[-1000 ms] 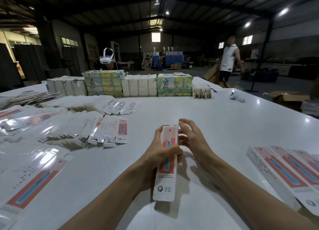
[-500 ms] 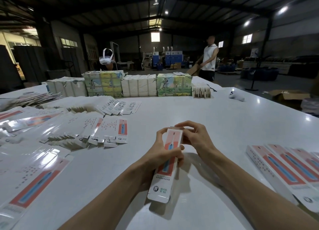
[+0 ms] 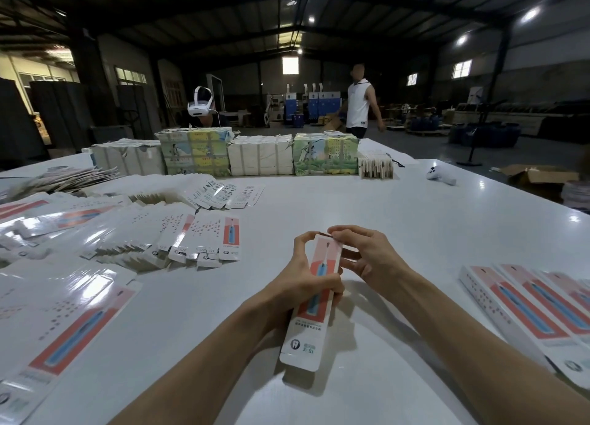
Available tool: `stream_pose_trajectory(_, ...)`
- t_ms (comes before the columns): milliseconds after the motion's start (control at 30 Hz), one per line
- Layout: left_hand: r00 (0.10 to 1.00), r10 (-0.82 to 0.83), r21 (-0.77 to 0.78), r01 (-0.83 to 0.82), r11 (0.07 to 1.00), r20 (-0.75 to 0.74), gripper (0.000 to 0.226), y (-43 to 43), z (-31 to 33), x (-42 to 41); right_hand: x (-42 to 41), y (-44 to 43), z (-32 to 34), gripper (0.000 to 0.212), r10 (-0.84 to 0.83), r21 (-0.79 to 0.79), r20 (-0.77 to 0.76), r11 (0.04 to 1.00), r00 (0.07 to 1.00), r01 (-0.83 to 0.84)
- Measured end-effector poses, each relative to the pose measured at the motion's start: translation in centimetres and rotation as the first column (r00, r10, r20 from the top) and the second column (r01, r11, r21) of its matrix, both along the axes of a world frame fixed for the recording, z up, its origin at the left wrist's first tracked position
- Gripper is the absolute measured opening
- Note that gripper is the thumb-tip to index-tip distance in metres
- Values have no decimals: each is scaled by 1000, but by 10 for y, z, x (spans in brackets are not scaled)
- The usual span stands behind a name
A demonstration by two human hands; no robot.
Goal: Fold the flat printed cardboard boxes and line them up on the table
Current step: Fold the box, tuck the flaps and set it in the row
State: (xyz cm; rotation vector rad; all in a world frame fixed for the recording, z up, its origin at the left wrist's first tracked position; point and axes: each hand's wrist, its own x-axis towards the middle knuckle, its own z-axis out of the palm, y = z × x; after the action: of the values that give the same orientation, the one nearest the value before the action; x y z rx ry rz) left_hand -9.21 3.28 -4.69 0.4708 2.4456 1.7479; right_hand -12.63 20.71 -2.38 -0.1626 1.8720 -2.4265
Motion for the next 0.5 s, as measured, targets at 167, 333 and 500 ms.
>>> stream_pose_trajectory(167,999,-10,10,10,1000,-38,107,0,-2,1,-1,3,1,15,2,-19,55,1000,998,-1)
stream_pose_trajectory(333,998,-11,12,11,1000,-55,99,2,-1,2,1,3,3,21,14,41,14,999,1000,-15)
stream_pose_trajectory(500,999,-1,50,3,999,-40,93,1,-1,1,1,4,4,22,76,48,-17,996,997,-76)
